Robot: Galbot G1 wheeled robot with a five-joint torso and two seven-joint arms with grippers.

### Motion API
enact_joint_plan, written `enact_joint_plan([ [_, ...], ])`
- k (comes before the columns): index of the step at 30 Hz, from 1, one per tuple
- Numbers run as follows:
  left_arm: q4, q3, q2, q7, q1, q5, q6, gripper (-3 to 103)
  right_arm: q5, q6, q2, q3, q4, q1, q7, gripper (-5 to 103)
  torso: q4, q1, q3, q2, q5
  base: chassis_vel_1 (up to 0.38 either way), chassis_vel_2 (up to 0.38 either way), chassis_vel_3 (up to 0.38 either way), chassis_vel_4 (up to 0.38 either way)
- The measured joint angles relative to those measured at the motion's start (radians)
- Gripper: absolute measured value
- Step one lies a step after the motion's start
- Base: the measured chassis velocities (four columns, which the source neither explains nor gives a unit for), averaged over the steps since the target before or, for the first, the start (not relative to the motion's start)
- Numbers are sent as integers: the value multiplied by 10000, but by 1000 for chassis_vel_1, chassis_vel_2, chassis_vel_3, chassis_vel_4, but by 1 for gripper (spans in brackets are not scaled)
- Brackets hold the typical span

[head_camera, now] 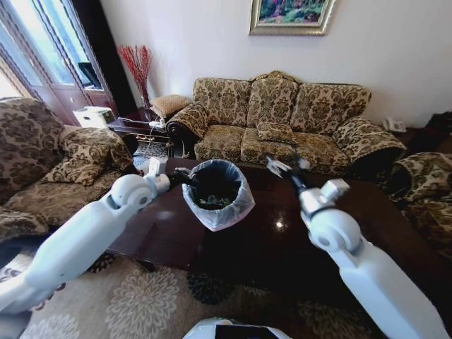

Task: Move to the front of the table and place the trash on the table into the trash bin.

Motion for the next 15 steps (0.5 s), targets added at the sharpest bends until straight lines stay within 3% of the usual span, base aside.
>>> enact_joint_plan([
  [1,0,0,0,0,0,0,0,2,0,0,0,0,0,0,0,100,0,0,0,0,0,0,0,0,0],
  [3,-146,-103,-35,-43,212,91,-51,2,227,-49,25,1897,-65,-1735,-569,100,-5,0,0,-1,7,0,0,0,0],
  [5,-246,-233,-97,-69,413,143,-95,2,-56,533,58,3518,-776,-3317,-2136,100,-8,-1,0,-1,3,0,0,0,0],
  [6,-246,-233,-97,-69,413,143,-95,2,-56,533,58,3518,-776,-3317,-2136,100,-8,-1,0,-1,3,0,0,0,0],
  [8,-325,-437,-140,-70,603,160,-111,2,-785,1396,141,4503,-1695,-4548,-3427,100,-6,-1,0,0,5,0,0,0,0],
  [15,-432,-966,-272,6,1158,348,-221,2,-1276,2651,498,4848,-3801,-5629,-3675,100,-4,-1,0,0,1,0,0,0,0],
])
